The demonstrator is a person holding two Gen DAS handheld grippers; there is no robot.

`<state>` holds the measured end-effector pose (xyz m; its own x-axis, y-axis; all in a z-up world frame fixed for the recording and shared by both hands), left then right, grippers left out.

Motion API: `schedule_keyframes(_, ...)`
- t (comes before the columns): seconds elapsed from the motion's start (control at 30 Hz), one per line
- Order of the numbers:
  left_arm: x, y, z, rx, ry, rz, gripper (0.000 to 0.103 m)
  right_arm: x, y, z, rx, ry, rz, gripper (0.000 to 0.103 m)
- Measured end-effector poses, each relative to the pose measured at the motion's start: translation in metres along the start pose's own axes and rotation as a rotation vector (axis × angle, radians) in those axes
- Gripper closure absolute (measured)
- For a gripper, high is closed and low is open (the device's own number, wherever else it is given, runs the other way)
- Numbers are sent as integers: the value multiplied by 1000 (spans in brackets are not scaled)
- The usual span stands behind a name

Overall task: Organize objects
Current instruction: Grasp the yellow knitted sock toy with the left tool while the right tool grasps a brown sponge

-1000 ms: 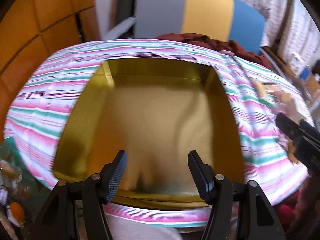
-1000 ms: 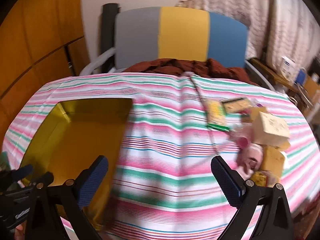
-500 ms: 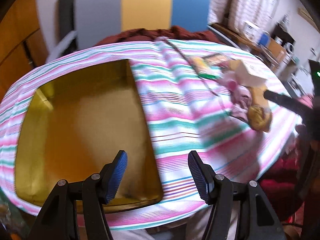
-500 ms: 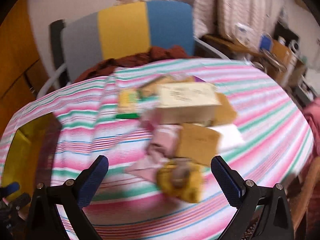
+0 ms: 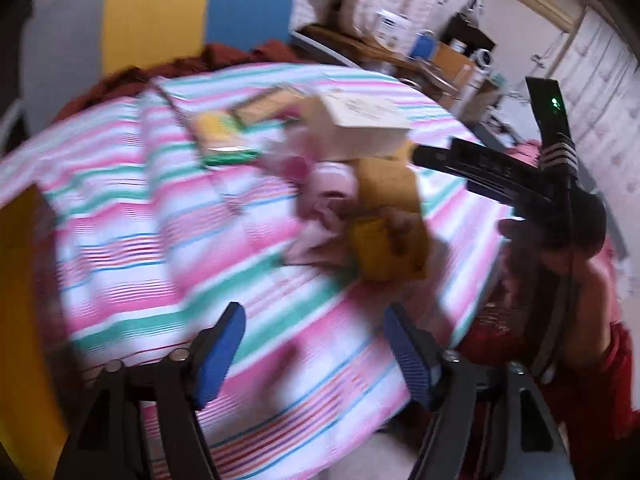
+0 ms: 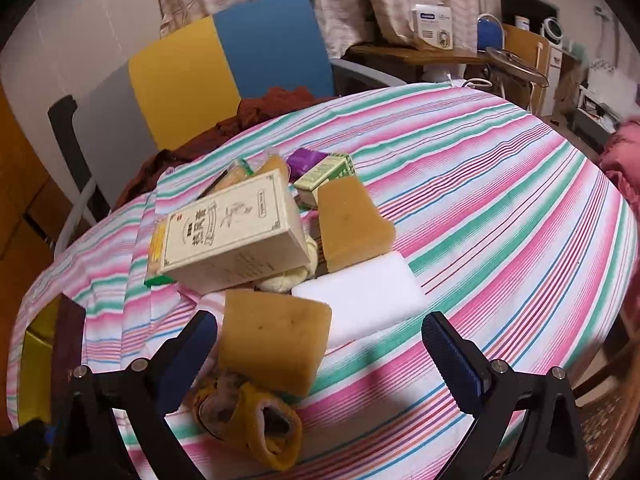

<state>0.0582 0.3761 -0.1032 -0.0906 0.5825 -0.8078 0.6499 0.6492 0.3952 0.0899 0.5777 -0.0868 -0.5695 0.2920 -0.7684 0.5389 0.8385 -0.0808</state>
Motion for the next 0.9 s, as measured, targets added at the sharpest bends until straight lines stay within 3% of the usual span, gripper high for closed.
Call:
schedule_keyframes(0.1,14,24,-13,8,31,76,21,-2,11,-3,45,21,14,0)
schedule_keyframes(0.13,17,32,-17,38,58,73,14,-1,15,-3,66,22,9,0)
schedule_keyframes(0.2,23,46,-20,93,86,62,13,0,20,-4,97,24,-5,0)
schedule_keyframes(0.3,39,66,-21,167,77,52,0,-3,21,-6,111,38,-9,0)
schedule_keyframes(0.43,62,79,-23,224,93,24,0,-2,15,-6,100,40,-35,0)
schedule_keyframes(0.53,73,82,-24,219,83,69,0,-1,18,-7,81,38,7,0)
schedule_keyframes(0.6,76,81,-22,204,78,129,17,-2,25,-8,105,46,26,0)
schedule_keyframes(0.63,78,77,-21,193,77,125,37,-2,28,-8,128,47,13,0)
schedule_keyframes(0.67,80,70,-20,187,80,93,48,-1,31,-7,153,45,0,0)
schedule_keyframes(0.7,82,63,-18,177,79,69,48,0,31,-6,163,40,-8,0)
schedule_keyframes(0.77,78,58,-14,146,78,120,52,1,27,-7,150,38,-19,0)
schedule_keyframes(0.9,65,50,-6,142,93,134,57,8,3,-5,64,10,-82,10)
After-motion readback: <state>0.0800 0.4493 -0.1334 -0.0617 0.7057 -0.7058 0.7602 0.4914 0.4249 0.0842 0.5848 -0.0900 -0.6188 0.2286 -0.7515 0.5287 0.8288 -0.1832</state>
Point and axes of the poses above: each gripper's, at about its wrist camera, not at the fingertips, and x roughly the way its jaws point, y to its right, z to its underside, the point moved 9 cm from there along x, roughly the way its jaws point, and after that the axes turned 9 degrees about -x, right-handed, at the moved point
